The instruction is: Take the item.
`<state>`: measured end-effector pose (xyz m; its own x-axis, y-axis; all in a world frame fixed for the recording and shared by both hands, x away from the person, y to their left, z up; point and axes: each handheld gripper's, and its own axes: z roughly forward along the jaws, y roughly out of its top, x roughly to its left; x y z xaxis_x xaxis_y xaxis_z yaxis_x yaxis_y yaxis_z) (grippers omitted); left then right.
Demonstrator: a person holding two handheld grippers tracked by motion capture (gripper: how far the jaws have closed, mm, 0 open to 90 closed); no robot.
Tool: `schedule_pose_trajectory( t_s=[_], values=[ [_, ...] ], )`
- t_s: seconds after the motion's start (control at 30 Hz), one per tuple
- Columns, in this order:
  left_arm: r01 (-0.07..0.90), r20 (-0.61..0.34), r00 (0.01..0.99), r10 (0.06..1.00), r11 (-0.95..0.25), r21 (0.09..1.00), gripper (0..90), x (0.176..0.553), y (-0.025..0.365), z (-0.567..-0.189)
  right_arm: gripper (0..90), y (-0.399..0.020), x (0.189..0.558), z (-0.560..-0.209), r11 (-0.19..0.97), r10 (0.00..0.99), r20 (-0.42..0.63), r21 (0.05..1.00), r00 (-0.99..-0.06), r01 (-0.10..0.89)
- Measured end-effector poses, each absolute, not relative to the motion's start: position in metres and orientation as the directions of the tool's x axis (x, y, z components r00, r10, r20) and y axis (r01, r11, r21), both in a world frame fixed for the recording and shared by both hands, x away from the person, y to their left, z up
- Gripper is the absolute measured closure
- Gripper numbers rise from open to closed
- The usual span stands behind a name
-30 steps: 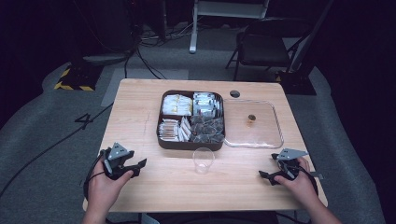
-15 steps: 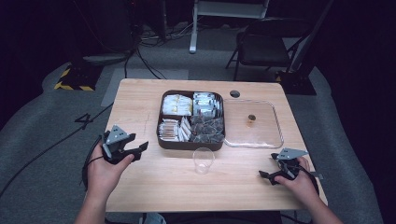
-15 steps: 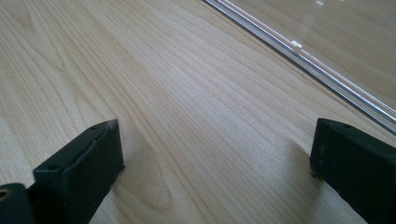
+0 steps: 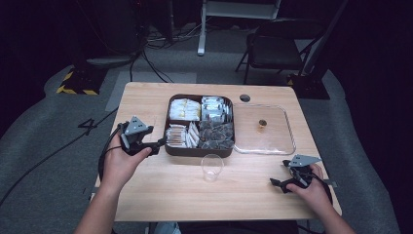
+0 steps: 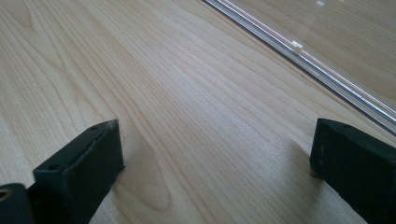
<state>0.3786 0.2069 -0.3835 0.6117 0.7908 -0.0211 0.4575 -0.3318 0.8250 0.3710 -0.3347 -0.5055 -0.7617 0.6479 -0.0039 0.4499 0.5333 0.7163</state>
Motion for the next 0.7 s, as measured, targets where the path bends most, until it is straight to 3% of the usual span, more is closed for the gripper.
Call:
schedule_pose_trajectory(
  t_s=[0.7],
  values=[
    [0.403, -0.034, 0.683, 0.730, -0.338, 0.850, 36.1, 0.469, 0.168, -0.386, 2.7, -0.335, 0.371, -0.505, 0.535, 0.646, -0.005, 0.716, -0.763, 0.449]
  ],
)
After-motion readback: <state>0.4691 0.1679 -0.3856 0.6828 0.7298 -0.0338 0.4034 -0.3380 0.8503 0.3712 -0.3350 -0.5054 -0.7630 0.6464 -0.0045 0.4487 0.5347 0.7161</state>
